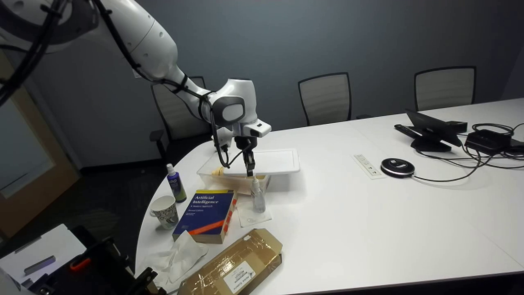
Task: Remove the sanitizer bottle from the lunchbox, put it on the table, push on the pump and close the lid of the lunchbox
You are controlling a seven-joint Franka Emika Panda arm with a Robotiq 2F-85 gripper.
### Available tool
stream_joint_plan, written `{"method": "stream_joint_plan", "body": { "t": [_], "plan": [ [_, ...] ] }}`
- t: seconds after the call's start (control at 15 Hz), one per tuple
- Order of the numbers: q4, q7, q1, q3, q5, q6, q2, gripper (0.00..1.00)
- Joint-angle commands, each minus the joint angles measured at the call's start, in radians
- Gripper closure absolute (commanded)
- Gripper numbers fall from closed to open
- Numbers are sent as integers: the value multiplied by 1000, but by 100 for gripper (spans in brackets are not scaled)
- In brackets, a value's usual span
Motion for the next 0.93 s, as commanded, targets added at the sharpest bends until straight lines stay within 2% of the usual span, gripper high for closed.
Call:
{"method": "stream_joint_plan", "body": {
  "t": [0.0, 0.27, 0.87],
  "plan": [
    [-31, -42, -25, 26, 50, 46, 37, 100],
    [-34, -63, -34, 30, 76, 49, 38, 100],
    [-37, -22, -1, -2, 40, 22, -20, 100]
  ]
}}
